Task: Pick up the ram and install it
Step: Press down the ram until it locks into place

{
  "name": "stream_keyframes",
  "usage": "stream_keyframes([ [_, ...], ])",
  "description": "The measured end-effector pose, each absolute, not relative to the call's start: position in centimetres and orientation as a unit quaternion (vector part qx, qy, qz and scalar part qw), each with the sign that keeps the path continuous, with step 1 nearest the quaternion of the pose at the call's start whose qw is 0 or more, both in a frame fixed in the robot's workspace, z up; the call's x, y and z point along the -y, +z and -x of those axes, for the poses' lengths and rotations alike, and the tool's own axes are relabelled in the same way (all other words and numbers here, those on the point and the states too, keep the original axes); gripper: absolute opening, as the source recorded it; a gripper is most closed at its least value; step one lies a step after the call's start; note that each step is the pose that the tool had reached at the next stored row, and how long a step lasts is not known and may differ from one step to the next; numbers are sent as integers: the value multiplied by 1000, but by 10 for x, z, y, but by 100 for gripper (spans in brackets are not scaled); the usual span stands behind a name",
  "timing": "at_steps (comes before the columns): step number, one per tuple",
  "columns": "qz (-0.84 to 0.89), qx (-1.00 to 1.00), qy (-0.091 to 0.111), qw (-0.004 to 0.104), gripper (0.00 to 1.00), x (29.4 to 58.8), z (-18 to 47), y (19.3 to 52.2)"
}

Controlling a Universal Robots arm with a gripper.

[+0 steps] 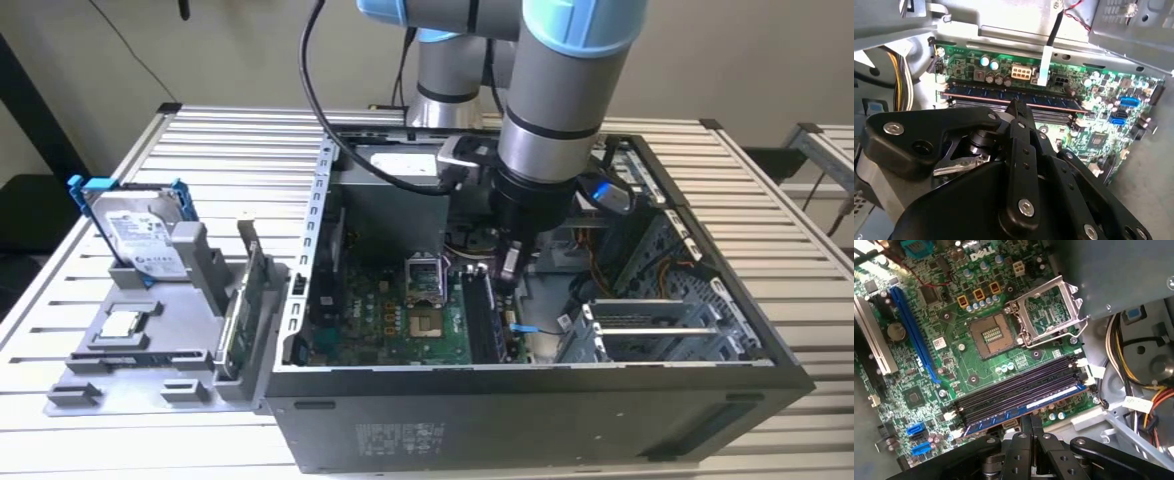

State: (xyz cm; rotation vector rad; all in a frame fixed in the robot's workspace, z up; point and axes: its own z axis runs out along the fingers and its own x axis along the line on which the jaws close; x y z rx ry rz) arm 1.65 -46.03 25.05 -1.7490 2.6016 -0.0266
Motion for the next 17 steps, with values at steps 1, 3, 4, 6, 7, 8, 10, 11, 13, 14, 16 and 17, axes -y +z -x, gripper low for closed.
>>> stream_keyframes([
  [1, 564, -826, -8, 3, 11, 460, -16, 250],
  [3, 577, -817, -8, 3, 11, 460, -16, 250],
  [4, 583, -813, -8, 4, 11, 460, -16, 250],
  [6, 594, -805, -8, 3, 11, 460, -16, 250],
  [7, 598, -801, -7, 3, 11, 460, -16, 250],
  [8, 603, -798, -6, 2, 11, 460, -16, 250],
  [10, 613, -790, -5, 2, 11, 460, -16, 250],
  [11, 619, -785, -5, 2, 11, 460, -16, 250],
  [13, 631, -776, -5, 2, 11, 460, -16, 249],
  [14, 637, -771, -5, 2, 11, 460, -16, 249],
  [16, 646, -763, -5, 3, 11, 460, -16, 248],
  [17, 651, -759, -4, 3, 11, 460, -16, 247],
])
